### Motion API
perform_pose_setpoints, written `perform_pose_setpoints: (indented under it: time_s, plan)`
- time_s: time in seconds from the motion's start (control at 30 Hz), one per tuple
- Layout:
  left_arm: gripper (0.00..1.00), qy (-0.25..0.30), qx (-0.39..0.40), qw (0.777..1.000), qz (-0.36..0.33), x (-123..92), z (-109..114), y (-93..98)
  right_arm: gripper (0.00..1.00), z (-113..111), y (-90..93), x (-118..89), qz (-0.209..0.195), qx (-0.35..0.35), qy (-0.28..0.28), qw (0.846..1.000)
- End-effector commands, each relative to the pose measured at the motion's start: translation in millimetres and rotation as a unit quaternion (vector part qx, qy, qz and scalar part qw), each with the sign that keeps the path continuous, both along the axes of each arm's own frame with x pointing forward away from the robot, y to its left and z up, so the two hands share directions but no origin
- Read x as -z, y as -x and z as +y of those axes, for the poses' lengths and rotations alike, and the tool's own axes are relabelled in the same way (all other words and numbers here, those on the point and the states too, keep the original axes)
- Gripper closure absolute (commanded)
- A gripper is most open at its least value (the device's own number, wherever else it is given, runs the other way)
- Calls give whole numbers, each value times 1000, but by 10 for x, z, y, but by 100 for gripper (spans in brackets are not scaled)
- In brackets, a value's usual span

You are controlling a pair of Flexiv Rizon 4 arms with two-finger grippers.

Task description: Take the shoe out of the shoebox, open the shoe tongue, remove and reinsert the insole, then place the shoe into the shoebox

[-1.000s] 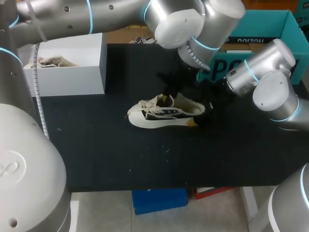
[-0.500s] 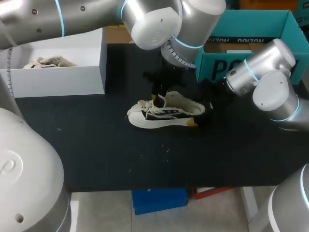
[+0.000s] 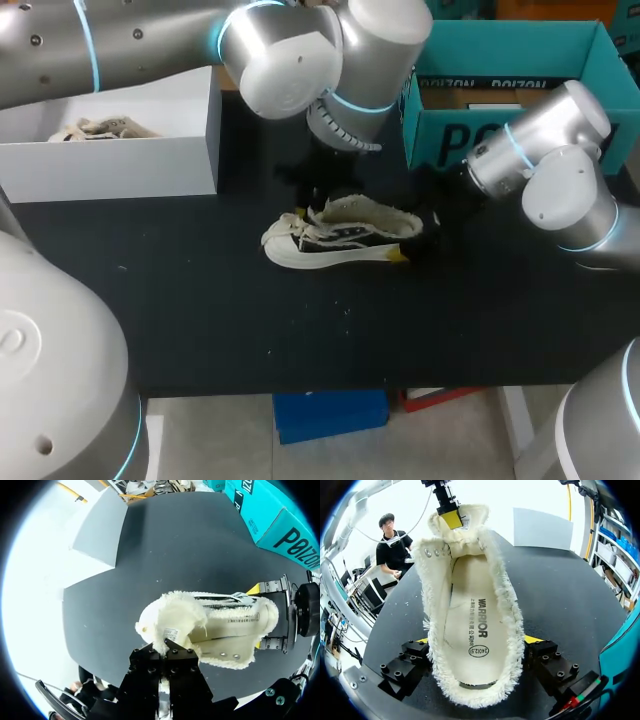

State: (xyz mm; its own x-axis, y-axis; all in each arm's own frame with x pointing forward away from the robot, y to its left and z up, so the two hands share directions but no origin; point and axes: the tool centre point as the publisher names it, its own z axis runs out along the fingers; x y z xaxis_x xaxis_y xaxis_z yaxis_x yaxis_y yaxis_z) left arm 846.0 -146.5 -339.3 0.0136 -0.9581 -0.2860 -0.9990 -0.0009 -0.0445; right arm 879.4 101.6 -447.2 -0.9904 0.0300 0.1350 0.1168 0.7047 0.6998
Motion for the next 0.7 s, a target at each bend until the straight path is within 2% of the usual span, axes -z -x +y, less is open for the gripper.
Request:
perform_pose_setpoints:
  time_s: [0.03,0.53,0.57,0.6,0.63,0.67,0.7]
  plan:
    - [100,21,-5,1000,2,121,141,56,100,-5,-3,58,1,1,2,1000]
    - [100,30,-24,999,24,342,249,81,100,-5,-3,58,1,1,2,1000]
    - [83,30,-23,999,24,342,249,80,100,-5,-3,58,1,1,2,1000]
    - [53,30,-22,999,24,343,250,80,100,-5,-3,58,1,1,2,1000]
    - [9,30,-22,999,24,341,253,82,100,-5,-3,58,1,1,2,1000]
    - [2,30,-21,999,23,330,261,83,100,-5,-3,58,1,1,2,1000]
    - [0,30,-20,999,23,312,271,78,100,-5,-3,58,1,1,2,1000]
